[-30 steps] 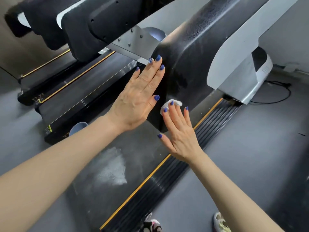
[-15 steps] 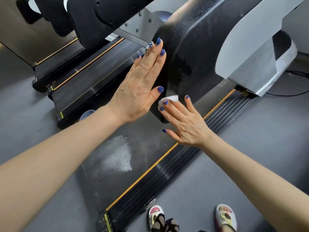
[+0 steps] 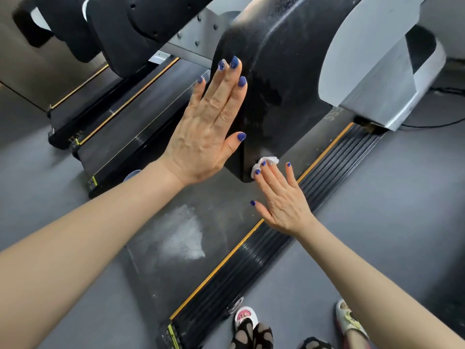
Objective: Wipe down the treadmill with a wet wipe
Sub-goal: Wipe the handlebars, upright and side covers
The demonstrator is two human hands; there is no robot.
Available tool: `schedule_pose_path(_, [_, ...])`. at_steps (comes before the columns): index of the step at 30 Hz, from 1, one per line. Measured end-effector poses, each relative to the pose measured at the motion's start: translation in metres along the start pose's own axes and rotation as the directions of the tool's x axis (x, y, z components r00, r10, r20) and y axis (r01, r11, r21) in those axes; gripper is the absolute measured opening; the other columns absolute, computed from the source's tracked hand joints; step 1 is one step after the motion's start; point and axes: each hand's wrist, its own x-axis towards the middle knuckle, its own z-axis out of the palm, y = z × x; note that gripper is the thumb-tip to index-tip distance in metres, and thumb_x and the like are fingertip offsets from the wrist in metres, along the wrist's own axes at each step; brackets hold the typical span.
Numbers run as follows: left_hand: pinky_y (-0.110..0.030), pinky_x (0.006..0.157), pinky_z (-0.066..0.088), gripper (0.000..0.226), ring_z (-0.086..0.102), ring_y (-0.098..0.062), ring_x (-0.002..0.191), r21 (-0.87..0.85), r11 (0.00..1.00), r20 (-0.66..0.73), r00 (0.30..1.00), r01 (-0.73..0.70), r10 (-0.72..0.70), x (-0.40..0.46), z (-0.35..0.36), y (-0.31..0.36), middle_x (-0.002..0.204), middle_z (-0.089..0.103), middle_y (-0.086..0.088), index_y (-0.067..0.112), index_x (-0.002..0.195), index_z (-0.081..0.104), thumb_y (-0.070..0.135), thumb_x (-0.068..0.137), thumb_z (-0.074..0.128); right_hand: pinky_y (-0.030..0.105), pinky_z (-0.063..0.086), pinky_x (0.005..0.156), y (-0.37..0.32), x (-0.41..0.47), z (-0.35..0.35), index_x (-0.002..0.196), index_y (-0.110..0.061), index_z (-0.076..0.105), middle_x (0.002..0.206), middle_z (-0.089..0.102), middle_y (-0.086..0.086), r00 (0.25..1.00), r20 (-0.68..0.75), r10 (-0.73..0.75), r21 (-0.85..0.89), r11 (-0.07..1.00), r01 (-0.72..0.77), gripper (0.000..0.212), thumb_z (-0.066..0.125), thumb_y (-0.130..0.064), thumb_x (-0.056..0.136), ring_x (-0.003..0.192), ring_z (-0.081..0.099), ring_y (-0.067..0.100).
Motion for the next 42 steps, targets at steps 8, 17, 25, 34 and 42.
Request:
schedule_pose_path(8, [-0.046, 0.126, 0.009, 0.077, -0.007, -0.024, 0.153, -0.013, 0.998, -0.047, 0.997, -0.067, 0.067, -0.002, 0.011, -0.006, 0.165, -0.013, -0.005, 0.014, 0.158, -0.012, 0.025, 0.107, 0.046, 0.045, -0.007, 0.125, -0.047, 0.008, 0.004, 0.161, -0.019, -0.009, 0.169, -0.012, 0.001, 0.987, -0.078, 0.142, 0.155, 0.980, -0.129, 0.074, 0.029, -0.049, 0.105, 0.156, -0.006, 0.018])
schedule_pose_path(17, [-0.046, 0.126, 0.009, 0.076, -0.006, -0.024, 0.154, -0.025, 0.997, -0.051, 0.996, -0.069, 0.068, -0.004, 0.016, -0.005, 0.164, -0.026, 0.008, 0.022, 0.157, -0.019, 0.028, 0.109, 0.040, 0.044, -0.008, 0.125, -0.033, 0.035, -0.024, 0.160, -0.025, -0.010, 0.168, -0.016, -0.007, 0.965, -0.101, 0.243, 0.309, 0.929, -0.201, 0.073, 0.026, -0.055, 0.105, 0.156, -0.005, 0.018])
schedule_pose_path(25, [-0.051, 0.126, 0.013, 0.071, 0.002, -0.029, 0.155, -0.014, 0.996, -0.017, 0.996, -0.083, 0.083, -0.006, 0.009, -0.009, 0.167, -0.014, -0.001, 0.015, 0.160, -0.009, 0.021, 0.107, 0.038, 0.046, -0.008, 0.125, 0.011, 0.041, -0.034, 0.160, -0.027, -0.009, 0.168, -0.013, -0.008, 0.979, -0.122, 0.164, 0.180, 0.973, -0.141, 0.068, 0.025, -0.049, 0.106, 0.156, -0.003, 0.017])
schedule_pose_path(34, [-0.048, 0.125, 0.008, 0.059, -0.005, -0.024, 0.154, 0.132, 0.987, 0.022, 0.996, -0.093, 0.091, 0.002, -0.003, 0.002, 0.160, 0.025, -0.026, -0.002, 0.154, 0.017, 0.029, 0.108, 0.037, 0.049, -0.006, 0.125, 0.015, 0.039, -0.032, 0.161, -0.021, -0.005, 0.169, -0.010, -0.002, 0.995, -0.099, 0.003, 0.089, 0.996, 0.006, 0.072, 0.029, -0.051, 0.105, 0.156, -0.002, 0.019])
schedule_pose_path(42, [-0.046, 0.126, 0.006, 0.076, -0.006, -0.027, 0.154, 0.200, 0.979, 0.022, 0.999, -0.045, 0.041, 0.000, 0.004, 0.011, 0.164, -0.017, -0.008, 0.005, 0.157, -0.006, 0.026, 0.105, 0.046, 0.047, -0.010, 0.124, 0.056, 0.034, -0.032, 0.161, -0.019, -0.003, 0.169, -0.009, -0.001, 0.970, -0.002, -0.242, -0.007, 0.970, 0.242, 0.072, 0.027, -0.050, 0.104, 0.156, -0.004, 0.019])
